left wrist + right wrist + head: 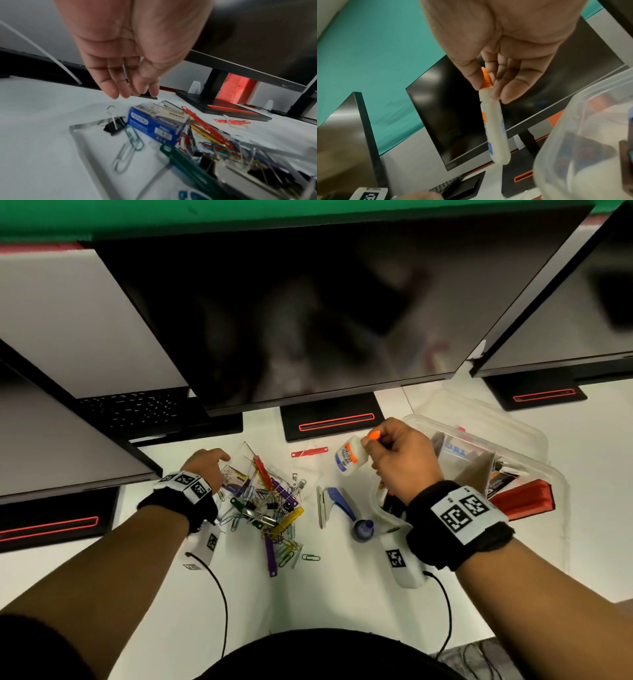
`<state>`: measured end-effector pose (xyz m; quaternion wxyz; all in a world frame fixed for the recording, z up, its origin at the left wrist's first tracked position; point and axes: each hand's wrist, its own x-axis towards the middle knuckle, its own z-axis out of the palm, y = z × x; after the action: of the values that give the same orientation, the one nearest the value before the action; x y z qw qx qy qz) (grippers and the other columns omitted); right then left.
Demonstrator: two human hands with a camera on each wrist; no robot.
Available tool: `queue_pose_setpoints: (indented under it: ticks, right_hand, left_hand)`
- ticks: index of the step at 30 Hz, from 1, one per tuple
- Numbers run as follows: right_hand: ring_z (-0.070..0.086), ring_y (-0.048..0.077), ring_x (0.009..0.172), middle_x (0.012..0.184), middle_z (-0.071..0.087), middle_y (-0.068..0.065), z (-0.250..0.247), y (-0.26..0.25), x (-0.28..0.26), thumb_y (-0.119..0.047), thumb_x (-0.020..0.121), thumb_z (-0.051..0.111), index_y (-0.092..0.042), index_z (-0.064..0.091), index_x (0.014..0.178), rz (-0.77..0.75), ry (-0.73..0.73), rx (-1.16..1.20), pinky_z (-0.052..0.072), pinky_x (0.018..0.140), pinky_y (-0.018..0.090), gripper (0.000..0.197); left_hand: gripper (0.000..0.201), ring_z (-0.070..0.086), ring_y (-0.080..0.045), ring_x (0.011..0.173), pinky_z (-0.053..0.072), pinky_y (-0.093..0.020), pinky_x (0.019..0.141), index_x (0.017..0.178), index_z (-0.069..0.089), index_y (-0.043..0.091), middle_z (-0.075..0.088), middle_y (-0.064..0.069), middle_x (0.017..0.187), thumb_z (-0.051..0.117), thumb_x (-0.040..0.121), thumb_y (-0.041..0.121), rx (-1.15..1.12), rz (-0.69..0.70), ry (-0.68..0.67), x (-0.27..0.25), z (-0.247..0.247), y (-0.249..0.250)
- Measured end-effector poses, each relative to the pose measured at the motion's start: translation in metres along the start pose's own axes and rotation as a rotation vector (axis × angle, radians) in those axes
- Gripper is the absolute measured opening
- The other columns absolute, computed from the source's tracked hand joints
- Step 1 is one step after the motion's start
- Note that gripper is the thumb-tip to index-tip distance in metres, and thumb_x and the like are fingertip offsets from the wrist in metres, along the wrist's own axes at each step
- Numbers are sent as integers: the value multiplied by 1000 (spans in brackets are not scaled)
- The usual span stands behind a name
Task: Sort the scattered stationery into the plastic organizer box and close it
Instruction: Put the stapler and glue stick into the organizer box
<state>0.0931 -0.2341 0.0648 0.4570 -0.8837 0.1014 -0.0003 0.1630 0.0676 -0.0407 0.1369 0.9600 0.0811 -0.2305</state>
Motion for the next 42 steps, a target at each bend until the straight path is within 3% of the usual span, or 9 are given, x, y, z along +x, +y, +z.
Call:
queue_pose_setpoints:
  ticks: [4, 15, 20, 25, 27, 31, 34, 39, 42]
  right_hand:
    - [58, 15, 60, 63, 59, -5, -1, 0, -7, -21, 89, 59, -19, 53, 76, 25, -4, 28, 52, 61, 30, 15]
    - [62, 33, 68, 76, 67, 16, -137, -10, -17, -15, 76, 64, -9, 59, 70, 98, 121, -331, 54, 68, 40, 10]
    - [58, 29, 80, 91, 65, 16, -164, 14, -29, -16, 82, 63, -3, 63, 87, 346, -11, -704, 44, 68, 29, 15]
    - [66, 27, 72, 72, 65, 11, -164, 40, -37, -8, 75, 65, -5, 61, 71, 541, -118, -756, 47, 57, 25, 6]
    - [62, 25, 66, 66, 64, 10, -159, 51, -35, -6, 72, 71, -7, 62, 62, 605, -192, -729, 48, 61, 27, 14]
    - [56, 21, 64, 87, 73, 11, -149, 77, -28, -12, 69, 79, -14, 76, 94, 655, -339, -705, 49, 69, 27, 25]
    - [64, 18, 94, 111, 71, -1, -143, 97, -23, -8, 71, 75, -26, 72, 108, 604, -467, -829, 53, 85, 27, 41]
    - [65, 10, 98, 100, 70, -19, -149, 175, 10, -16, 52, 82, -52, 66, 96, 543, -490, -938, 55, 88, 29, 59]
    - [65, 17, 92, 96, 71, -4, -143, 112, -11, -31, 67, 80, -22, 72, 94, 523, -412, -969, 53, 84, 27, 30]
  left_hand:
    - [52, 53, -32, 115, 47, -38, 97, 128, 49, 26, 50, -12, 130, 65, 79, 29, 40, 50, -47, -5, 13, 5]
    - [57, 53, -37, 112, 46, -37, 96, 119, 57, 21, 47, -19, 122, 75, 67, 32, 141, 68, -99, -8, 28, 16]
    - [52, 53, -37, 107, 45, -36, 92, 116, 57, 17, 50, -18, 114, 75, 70, 32, 117, 21, -59, -15, 26, 20]
    - [49, 52, -36, 109, 45, -38, 92, 115, 55, 18, 50, -17, 117, 69, 74, 42, 94, 16, 43, -25, 8, 40]
    - [47, 53, -35, 106, 46, -37, 90, 112, 55, 18, 51, -15, 113, 69, 74, 41, 83, 64, 72, -31, -1, 54]
    - [48, 52, -30, 107, 45, -35, 90, 114, 54, 21, 52, -11, 109, 68, 71, 41, 69, 212, 87, -48, -11, 89]
    - [47, 50, -27, 109, 45, -35, 90, 116, 52, 25, 50, -7, 112, 67, 73, 36, 34, 327, 106, -69, -15, 123]
    - [51, 47, -23, 116, 42, -31, 95, 120, 50, 27, 49, -3, 121, 67, 72, 32, -23, 504, 131, -107, -17, 167]
    - [65, 51, -21, 114, 43, -29, 91, 130, 40, 27, 53, -2, 122, 70, 72, 29, -77, 637, 123, -126, -20, 190]
